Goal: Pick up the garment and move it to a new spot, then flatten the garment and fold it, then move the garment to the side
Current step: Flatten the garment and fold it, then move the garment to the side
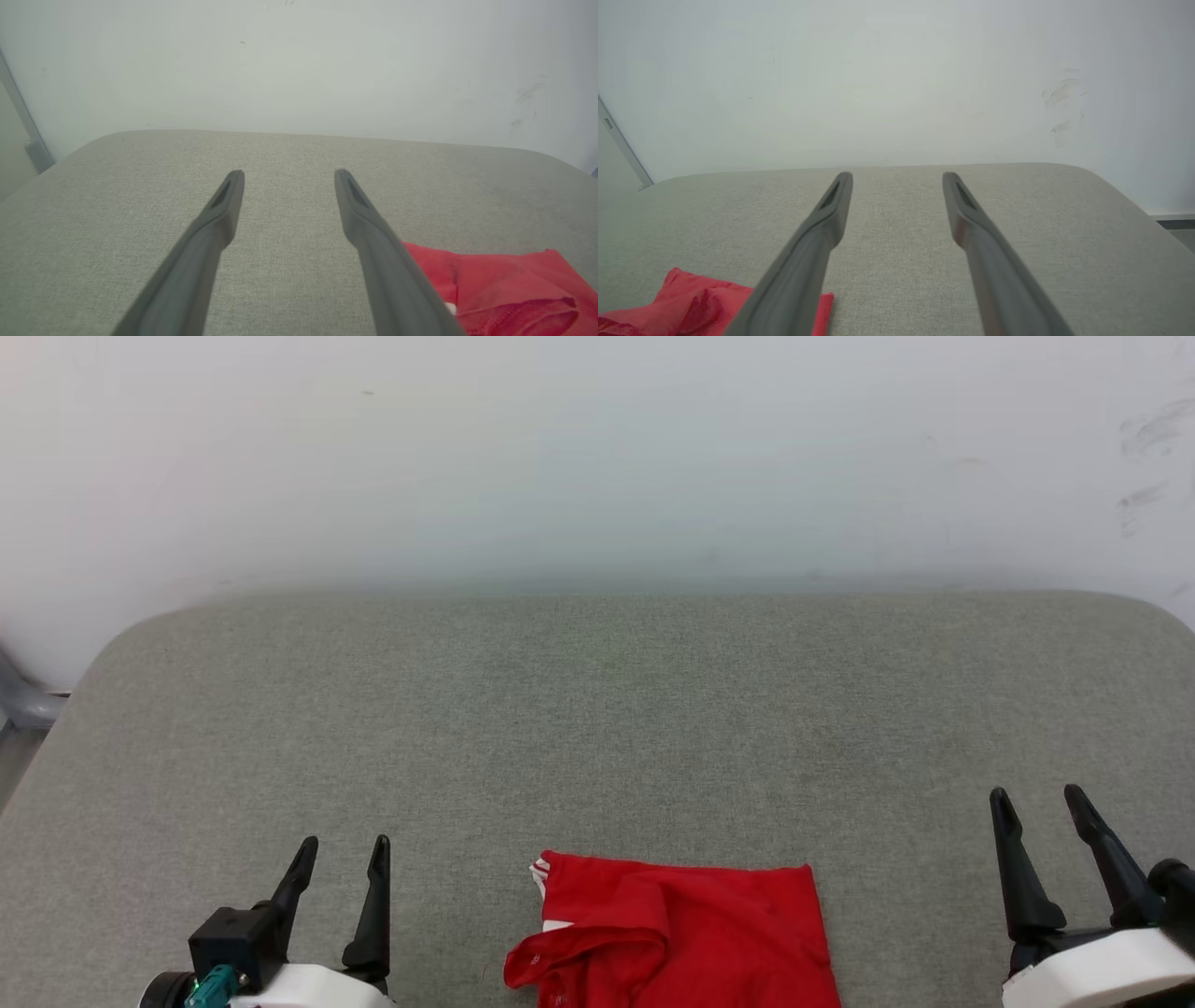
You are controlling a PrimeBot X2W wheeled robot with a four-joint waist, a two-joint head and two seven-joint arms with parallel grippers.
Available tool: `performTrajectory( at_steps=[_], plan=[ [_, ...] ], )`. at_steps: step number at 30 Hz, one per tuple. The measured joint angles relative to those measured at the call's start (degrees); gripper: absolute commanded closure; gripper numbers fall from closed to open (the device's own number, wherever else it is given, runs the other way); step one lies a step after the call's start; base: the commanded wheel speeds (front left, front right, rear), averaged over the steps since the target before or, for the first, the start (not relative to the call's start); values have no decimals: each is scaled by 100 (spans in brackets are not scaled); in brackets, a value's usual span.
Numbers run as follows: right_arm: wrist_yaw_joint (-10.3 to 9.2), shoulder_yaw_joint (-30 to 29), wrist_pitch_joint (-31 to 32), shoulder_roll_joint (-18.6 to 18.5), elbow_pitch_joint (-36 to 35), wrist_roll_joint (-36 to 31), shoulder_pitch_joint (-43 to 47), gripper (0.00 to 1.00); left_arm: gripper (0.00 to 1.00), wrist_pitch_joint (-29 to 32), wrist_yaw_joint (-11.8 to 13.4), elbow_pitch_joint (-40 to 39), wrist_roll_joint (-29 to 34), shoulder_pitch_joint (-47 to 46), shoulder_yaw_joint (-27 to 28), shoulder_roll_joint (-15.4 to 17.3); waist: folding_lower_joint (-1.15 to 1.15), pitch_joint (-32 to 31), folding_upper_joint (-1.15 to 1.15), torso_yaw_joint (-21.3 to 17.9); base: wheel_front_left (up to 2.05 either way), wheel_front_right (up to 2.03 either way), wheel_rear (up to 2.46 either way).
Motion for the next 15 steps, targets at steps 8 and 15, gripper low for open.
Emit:
performTrajectory(
  at_steps=[8, 15],
  plan=[
    [0, -62, -86, 131, -303, -478, 355, 0, 0, -1, 124, -8, 68, 149, 25, 53, 0, -94, 0, -40, 0, 0, 0],
    [0, -70, 62, 221, -474, -498, 454, 0, 0, -8, 119, -10, 92, 166, 85, 89, 0, -58, 0, -22, 0, 0, 0]
  ],
)
